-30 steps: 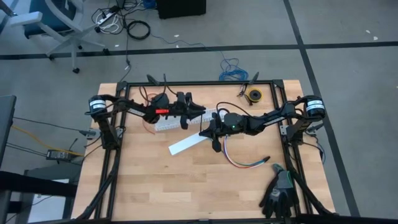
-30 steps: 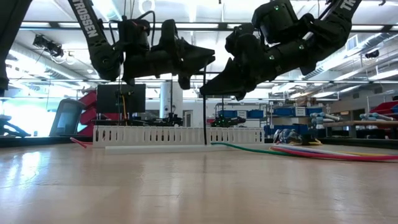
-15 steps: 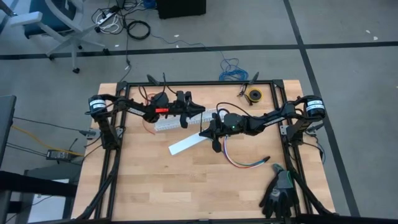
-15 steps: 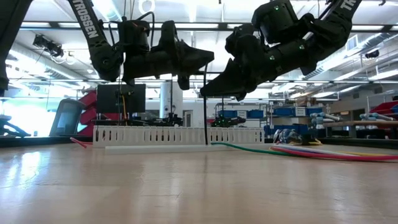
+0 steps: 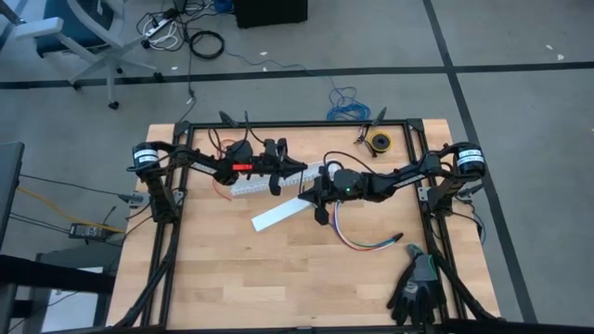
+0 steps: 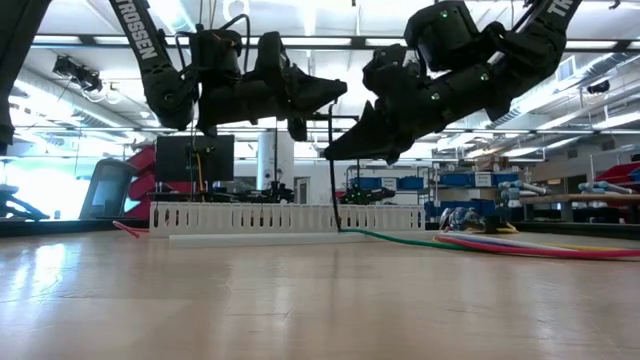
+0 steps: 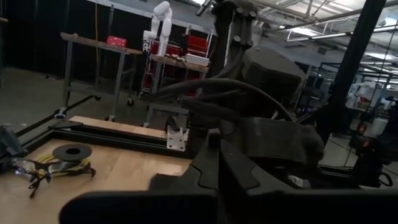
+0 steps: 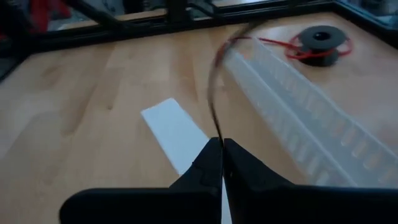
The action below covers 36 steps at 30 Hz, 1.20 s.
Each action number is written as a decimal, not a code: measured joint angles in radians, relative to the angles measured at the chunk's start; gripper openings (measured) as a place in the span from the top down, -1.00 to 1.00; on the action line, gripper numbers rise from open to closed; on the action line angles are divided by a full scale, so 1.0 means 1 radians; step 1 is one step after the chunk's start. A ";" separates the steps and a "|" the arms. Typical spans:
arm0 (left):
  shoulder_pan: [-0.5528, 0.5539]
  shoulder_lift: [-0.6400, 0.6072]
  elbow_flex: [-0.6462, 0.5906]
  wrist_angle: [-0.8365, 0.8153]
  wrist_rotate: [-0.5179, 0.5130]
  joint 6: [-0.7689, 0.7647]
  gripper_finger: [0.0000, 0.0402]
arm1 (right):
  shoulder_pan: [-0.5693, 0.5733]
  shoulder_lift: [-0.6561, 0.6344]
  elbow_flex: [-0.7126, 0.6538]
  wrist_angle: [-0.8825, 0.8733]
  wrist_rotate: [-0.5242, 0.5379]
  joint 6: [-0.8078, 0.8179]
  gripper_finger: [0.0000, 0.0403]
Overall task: Ziptie cables
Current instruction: Prepare the black zip tie
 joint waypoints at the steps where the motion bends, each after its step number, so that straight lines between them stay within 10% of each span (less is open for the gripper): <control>1: -0.001 0.000 0.000 -0.001 0.000 -0.003 0.99 | 0.000 0.000 0.000 -0.008 0.000 -0.008 0.96; 17: -0.005 -0.044 -0.051 -0.015 -0.016 -0.133 1.00 | 0.002 -0.085 0.000 -0.212 0.052 -0.076 0.69; 36: 0.028 -0.048 -0.051 -0.087 -0.081 -0.240 1.00 | 0.126 -0.116 0.000 -0.133 0.426 -0.970 0.75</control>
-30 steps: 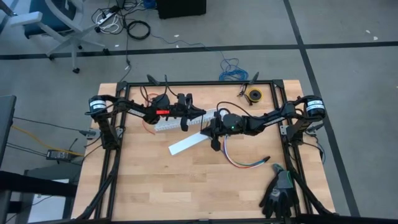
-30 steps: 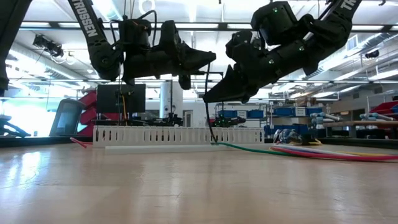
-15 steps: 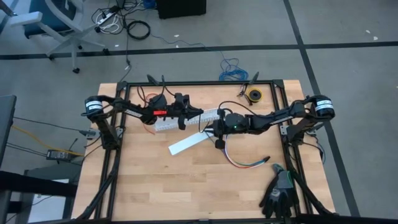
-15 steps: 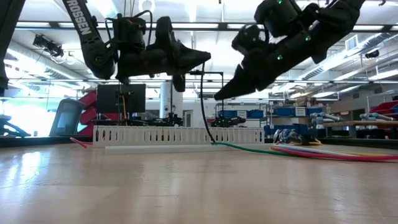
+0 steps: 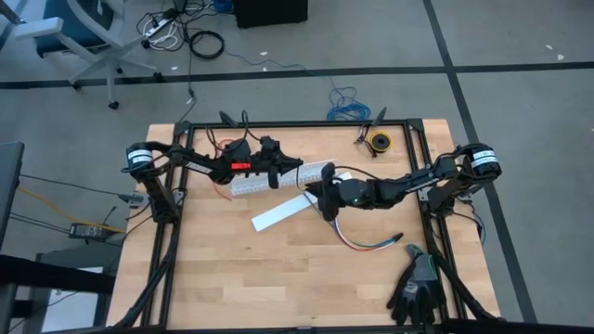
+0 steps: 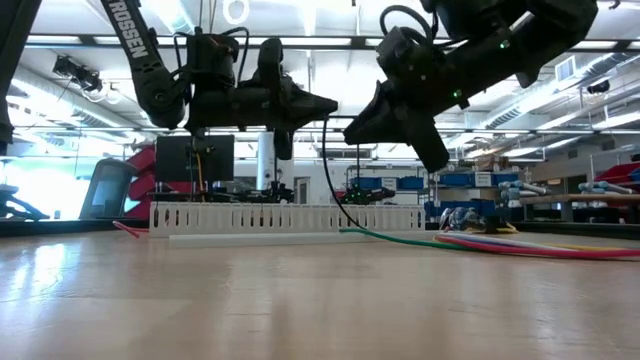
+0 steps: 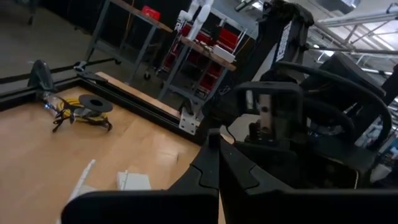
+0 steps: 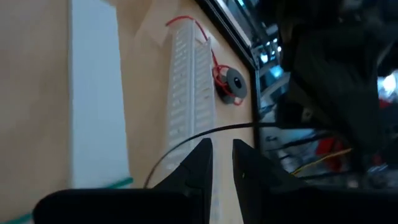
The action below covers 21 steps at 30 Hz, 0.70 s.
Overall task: Ziptie cables
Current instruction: Prepare the black zip tie
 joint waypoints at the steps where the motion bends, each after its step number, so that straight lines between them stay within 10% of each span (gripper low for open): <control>1: 0.000 0.000 0.000 0.001 -0.002 -0.002 1.00 | 0.000 0.000 0.000 0.001 0.000 -0.036 0.75; 21: -0.074 0.000 0.027 0.000 -0.095 -0.321 1.00 | 0.000 0.000 0.000 0.090 -0.018 -0.673 0.80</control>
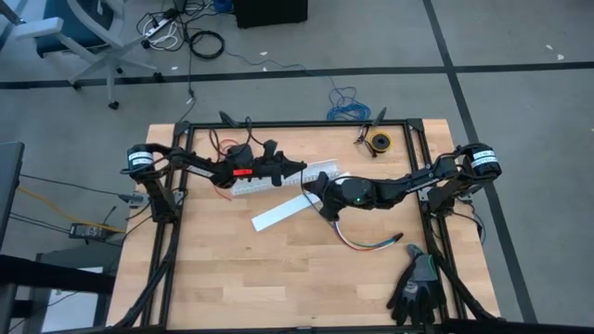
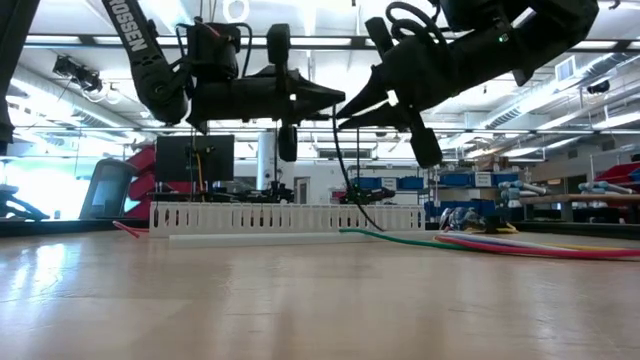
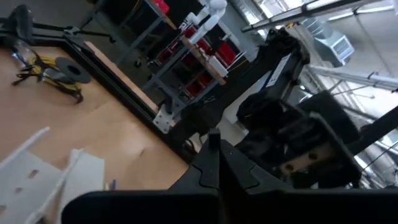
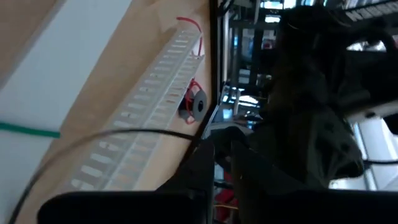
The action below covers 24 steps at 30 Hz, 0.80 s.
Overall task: Ziptie cables
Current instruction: Prepare the black zip tie
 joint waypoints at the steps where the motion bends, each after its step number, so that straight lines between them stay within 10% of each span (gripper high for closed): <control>1: -0.004 0.000 0.007 -0.002 0.000 -0.014 1.00 | 0.000 0.000 0.000 0.000 0.000 -0.019 0.80; 24: -0.032 0.000 0.106 -0.172 0.030 -0.024 1.00 | 0.000 0.000 0.000 -0.001 0.158 -0.265 0.85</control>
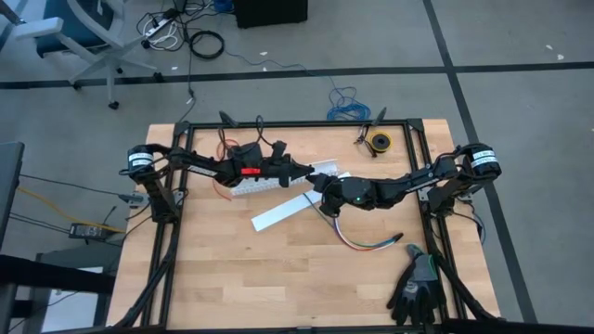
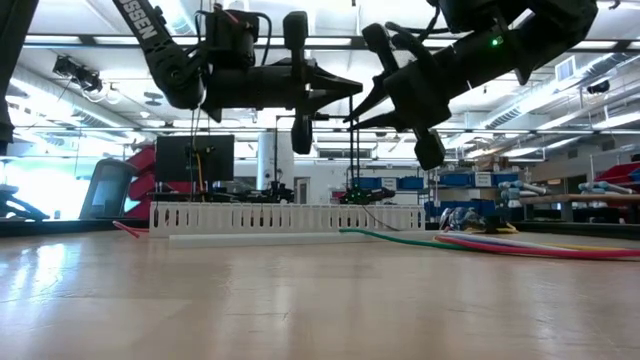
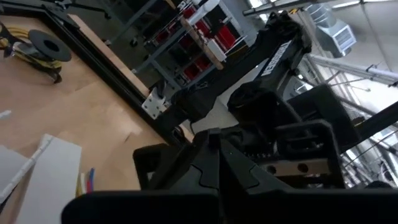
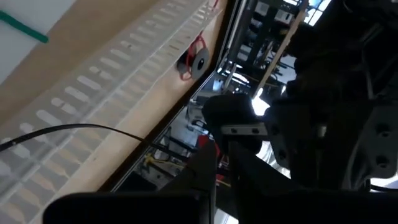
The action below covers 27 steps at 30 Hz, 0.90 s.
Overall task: Ziptie cables
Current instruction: Prepare the black zip tie
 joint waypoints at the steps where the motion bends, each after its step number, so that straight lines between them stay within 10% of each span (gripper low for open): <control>1: 0.004 0.000 0.000 -0.007 0.002 0.005 1.00 | 0.004 0.000 0.000 0.004 0.003 0.006 0.85; 27: 0.047 0.000 0.000 -0.133 0.026 -0.013 1.00 | 0.020 0.000 0.000 -0.019 -0.013 0.119 0.89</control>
